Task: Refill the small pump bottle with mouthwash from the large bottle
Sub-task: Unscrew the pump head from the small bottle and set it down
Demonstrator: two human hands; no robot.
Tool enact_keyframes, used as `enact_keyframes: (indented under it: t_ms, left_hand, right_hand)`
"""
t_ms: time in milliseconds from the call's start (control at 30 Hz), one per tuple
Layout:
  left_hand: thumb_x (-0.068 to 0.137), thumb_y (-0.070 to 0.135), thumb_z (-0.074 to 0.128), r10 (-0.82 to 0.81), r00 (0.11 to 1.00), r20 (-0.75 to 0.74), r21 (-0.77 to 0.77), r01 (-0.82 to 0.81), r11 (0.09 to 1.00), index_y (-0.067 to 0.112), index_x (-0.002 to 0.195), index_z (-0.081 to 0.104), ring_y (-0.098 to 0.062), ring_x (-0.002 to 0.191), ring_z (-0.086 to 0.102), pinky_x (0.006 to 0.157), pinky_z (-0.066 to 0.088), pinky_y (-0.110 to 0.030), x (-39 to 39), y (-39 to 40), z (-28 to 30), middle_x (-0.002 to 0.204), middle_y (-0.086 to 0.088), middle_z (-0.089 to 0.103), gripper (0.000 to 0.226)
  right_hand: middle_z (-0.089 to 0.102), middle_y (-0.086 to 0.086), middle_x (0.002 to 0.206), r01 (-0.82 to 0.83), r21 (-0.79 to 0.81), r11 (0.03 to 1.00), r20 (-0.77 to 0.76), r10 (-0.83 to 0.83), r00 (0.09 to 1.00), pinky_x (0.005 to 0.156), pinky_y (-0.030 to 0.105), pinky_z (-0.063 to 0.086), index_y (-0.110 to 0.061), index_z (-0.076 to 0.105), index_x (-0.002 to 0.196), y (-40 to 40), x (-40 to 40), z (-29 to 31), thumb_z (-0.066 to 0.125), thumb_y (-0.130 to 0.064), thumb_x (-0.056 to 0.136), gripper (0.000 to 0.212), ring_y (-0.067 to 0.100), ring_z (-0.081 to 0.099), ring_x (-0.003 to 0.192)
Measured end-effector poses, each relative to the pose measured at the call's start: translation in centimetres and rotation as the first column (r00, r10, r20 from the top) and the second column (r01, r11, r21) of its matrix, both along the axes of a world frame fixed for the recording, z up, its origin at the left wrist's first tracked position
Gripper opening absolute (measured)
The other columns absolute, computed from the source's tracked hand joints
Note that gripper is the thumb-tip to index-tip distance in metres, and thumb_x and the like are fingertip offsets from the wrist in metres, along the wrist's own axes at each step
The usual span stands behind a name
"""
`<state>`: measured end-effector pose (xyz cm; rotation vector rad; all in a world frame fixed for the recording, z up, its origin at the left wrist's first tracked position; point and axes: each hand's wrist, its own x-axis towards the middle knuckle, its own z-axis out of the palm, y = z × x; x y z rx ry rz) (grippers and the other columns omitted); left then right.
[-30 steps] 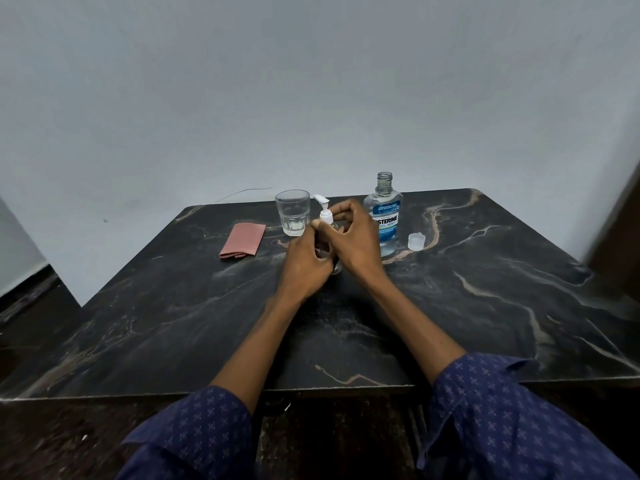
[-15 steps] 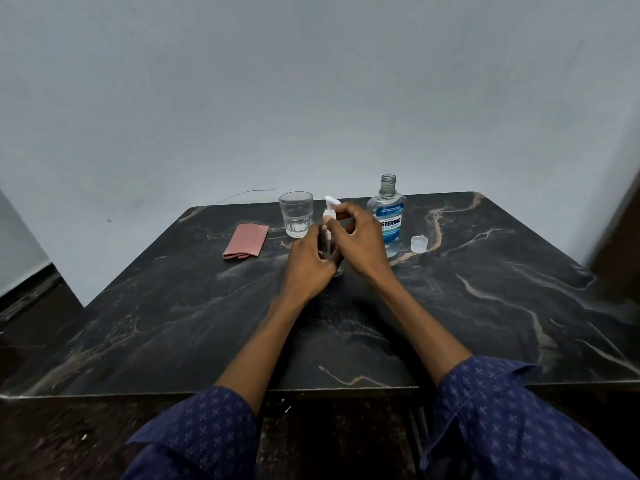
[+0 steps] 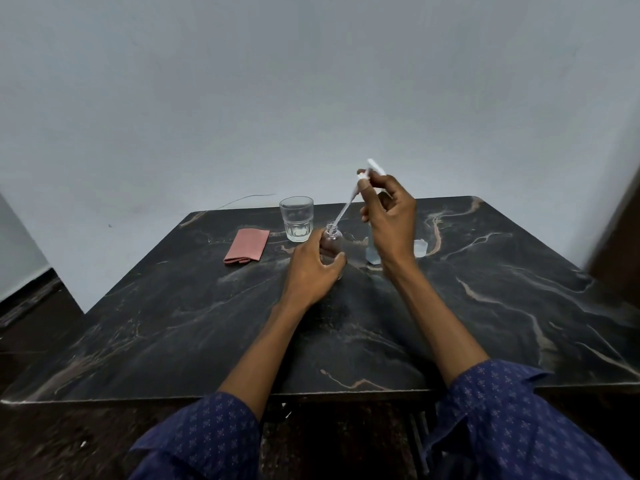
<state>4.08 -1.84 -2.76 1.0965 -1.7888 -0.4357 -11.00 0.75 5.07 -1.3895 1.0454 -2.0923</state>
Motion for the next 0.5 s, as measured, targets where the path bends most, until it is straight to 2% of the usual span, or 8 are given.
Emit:
enact_keyframes:
  t_ms: [167,267,400,500]
  left_hand:
    - [0.087,0.037,0.073,0.038,0.999,-0.020,0.021,-0.038,0.999,0.032,0.106,0.059,0.008,0.082,0.069,0.071,0.056,-0.017,0.1,-0.3,-0.1,0.092,0.016,0.072,0.024]
    - [0.089,0.035,0.074,0.101,0.994,-0.038,0.037,-0.100,0.994,0.027,0.112,0.060,0.005,0.079,0.068,0.073,0.059,-0.023,0.5,-0.6,-0.2,0.092,0.015,0.071,0.028]
    - [0.091,0.036,0.075,0.154,0.987,-0.054,0.053,-0.151,0.987,0.024,0.117,0.061,0.001,0.084,0.068,0.078,0.061,-0.031,1.1,-0.9,-0.3,0.094,0.014,0.072,0.032]
    - [0.091,0.037,0.075,0.162,0.985,-0.053,0.058,-0.159,0.986,0.022,0.121,0.062,-0.001,0.085,0.069,0.080,0.063,-0.035,1.2,-1.0,-0.2,0.094,0.014,0.072,0.036]
  right_hand:
    - [0.072,0.002,0.091,-0.019,-0.039,0.999,0.152,0.024,0.988,0.057,0.029,0.053,-0.017,0.075,0.115,-0.1,-2.1,0.3,0.068,-0.026,0.104,0.016,0.011,0.058,0.061]
    - [0.071,0.001,0.088,0.005,-0.009,1.000,0.179,-0.004,0.984,0.058,0.025,0.052,-0.017,0.077,0.110,-0.3,-2.6,0.0,0.068,-0.026,0.104,0.014,0.007,0.056,0.060]
    - [0.073,-0.002,0.082,0.044,0.110,0.993,-0.027,-0.041,0.999,0.059,0.032,0.056,-0.009,0.078,0.107,-0.5,-2.0,-0.8,0.073,-0.033,0.100,0.025,0.011,0.061,0.064]
    - [0.076,-0.004,0.083,0.156,0.199,0.967,-0.287,-0.094,0.953,0.068,0.031,0.058,-0.014,0.080,0.101,-0.8,-1.6,-1.6,0.076,-0.041,0.096,0.028,0.011,0.067,0.070]
